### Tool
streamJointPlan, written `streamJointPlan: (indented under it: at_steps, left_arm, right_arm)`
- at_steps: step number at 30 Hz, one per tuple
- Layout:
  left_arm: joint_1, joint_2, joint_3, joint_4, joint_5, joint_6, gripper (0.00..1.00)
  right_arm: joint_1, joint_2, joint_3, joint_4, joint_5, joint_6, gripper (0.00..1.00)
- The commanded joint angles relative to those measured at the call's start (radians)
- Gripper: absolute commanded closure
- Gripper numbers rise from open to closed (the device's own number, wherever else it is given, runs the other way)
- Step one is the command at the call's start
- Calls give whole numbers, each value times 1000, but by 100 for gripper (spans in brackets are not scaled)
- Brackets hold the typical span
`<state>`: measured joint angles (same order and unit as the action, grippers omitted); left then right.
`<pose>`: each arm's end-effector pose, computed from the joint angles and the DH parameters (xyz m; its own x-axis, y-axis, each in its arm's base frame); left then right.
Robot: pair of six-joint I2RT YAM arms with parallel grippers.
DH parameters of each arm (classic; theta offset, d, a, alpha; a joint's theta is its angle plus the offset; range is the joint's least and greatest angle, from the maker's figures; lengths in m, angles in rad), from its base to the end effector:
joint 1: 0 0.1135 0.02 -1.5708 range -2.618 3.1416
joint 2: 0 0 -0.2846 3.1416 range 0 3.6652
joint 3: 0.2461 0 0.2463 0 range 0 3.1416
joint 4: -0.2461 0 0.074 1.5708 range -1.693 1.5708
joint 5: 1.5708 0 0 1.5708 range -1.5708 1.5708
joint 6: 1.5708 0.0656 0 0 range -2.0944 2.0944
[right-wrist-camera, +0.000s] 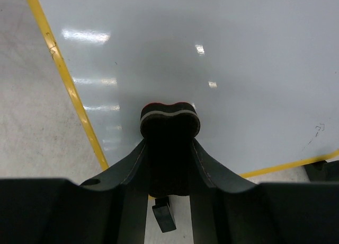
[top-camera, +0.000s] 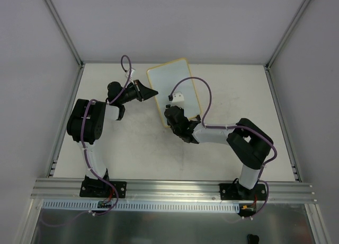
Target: Erase the whiteboard
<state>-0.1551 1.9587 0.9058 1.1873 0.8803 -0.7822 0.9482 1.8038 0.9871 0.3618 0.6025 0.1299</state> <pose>0.4000 -0.1137 0.2146 -0.5075 -0.3750 -0.7758 0.6985 0.3481 -0.6252 0.2681 0.3098 0.2011 -0.3023 -0.2381 -0.9230 -0.3361 0.9327 -0.1305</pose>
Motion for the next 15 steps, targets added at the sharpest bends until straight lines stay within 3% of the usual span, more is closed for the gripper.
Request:
streamJointPlan:
  at_steps: [1,9,15]
  left_arm:
    - [-24,-24,-8,11,69,97,100]
    - [-24,-21,-10,18,71,93,100]
    - [-24,-23,-12,17,69,95,100]
  right_arm:
    - [29,46,38,88,-168,14,100]
    - [-26,-6,-43,88,-158,31,100]
    - [-164,-73,-143,88,-221,102,100]
